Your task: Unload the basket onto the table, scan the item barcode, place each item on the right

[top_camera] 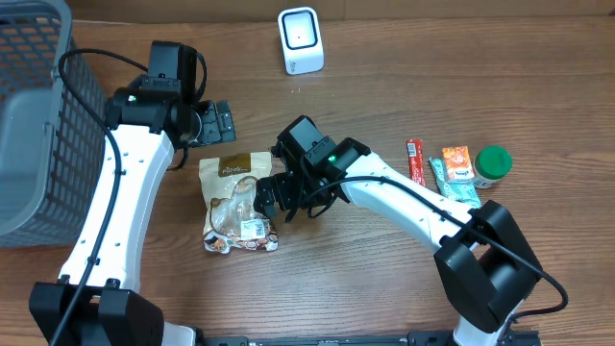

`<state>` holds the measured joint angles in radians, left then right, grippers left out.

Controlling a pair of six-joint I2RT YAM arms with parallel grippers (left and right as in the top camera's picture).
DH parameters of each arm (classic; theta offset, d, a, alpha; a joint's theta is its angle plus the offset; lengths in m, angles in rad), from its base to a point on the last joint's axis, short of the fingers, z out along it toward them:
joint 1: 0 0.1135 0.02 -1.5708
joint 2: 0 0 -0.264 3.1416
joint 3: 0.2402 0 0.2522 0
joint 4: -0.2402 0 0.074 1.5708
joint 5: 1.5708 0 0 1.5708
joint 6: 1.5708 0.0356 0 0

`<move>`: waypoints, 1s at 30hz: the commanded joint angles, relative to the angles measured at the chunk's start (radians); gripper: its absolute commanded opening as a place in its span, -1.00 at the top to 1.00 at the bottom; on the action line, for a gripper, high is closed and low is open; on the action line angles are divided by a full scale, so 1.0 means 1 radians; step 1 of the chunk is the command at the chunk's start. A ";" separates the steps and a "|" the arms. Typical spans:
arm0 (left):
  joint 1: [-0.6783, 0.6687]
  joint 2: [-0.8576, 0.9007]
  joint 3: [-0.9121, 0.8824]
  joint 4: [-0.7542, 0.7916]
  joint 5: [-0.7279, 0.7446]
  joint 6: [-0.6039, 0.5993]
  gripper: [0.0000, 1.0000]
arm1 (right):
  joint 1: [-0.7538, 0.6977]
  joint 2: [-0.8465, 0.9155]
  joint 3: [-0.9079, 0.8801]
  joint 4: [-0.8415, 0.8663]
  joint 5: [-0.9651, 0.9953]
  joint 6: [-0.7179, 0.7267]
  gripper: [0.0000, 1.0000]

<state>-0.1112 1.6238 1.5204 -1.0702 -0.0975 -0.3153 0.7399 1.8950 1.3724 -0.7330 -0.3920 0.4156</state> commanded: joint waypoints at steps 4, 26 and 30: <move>-0.007 0.006 0.018 0.001 0.005 -0.014 -1.00 | 0.000 -0.037 -0.005 0.006 0.007 0.003 -1.00; -0.007 0.006 0.018 0.050 0.027 -0.026 -0.99 | 0.000 -0.037 -0.005 0.020 0.006 0.003 -1.00; -0.007 0.008 0.018 0.024 0.020 -0.004 -0.11 | -0.003 -0.037 -0.005 0.023 0.023 0.004 -0.99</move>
<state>-0.1112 1.6238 1.5204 -1.0191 -0.0826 -0.3225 0.7399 1.8950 1.3724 -0.7151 -0.3912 0.4156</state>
